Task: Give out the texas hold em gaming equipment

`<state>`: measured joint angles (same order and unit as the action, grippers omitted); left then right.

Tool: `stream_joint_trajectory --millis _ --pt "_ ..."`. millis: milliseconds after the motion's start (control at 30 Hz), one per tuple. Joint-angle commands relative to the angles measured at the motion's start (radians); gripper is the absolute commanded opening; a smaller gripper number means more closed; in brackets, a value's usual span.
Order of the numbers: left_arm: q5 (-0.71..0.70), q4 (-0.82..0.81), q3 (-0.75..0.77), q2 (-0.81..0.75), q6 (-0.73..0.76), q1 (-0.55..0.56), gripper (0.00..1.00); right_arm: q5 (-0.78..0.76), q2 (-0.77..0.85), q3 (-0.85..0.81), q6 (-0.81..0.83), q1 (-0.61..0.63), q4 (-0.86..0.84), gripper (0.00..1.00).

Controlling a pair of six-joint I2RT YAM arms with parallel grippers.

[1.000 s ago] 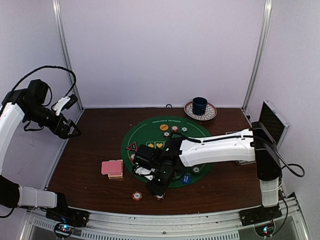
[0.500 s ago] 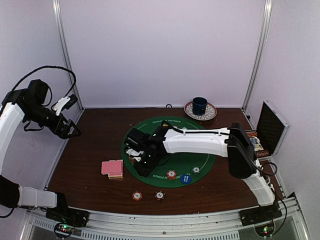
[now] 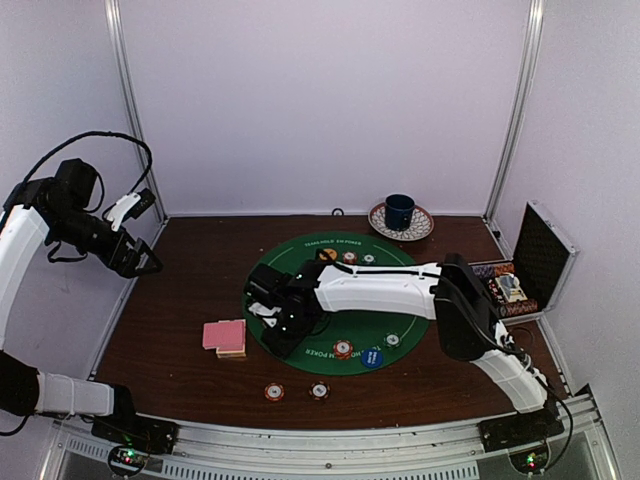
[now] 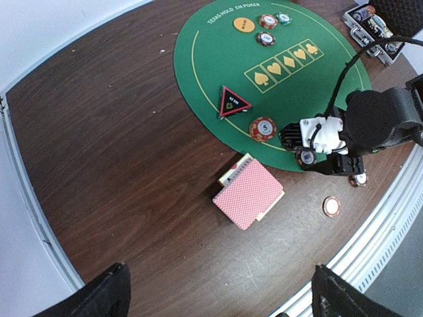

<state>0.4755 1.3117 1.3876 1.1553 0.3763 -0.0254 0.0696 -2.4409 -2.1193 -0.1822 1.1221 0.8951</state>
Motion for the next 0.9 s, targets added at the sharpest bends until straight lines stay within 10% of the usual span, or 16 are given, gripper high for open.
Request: stream_joint_trajectory --millis 0,867 --pt "0.004 -0.006 0.008 -0.006 0.012 -0.007 0.97 -0.024 0.011 -0.007 -0.002 -0.009 0.015 0.57" --pt "0.016 -0.020 -0.055 -0.034 0.055 -0.006 0.97 0.065 0.387 0.591 -0.027 0.119 -0.101 0.80"
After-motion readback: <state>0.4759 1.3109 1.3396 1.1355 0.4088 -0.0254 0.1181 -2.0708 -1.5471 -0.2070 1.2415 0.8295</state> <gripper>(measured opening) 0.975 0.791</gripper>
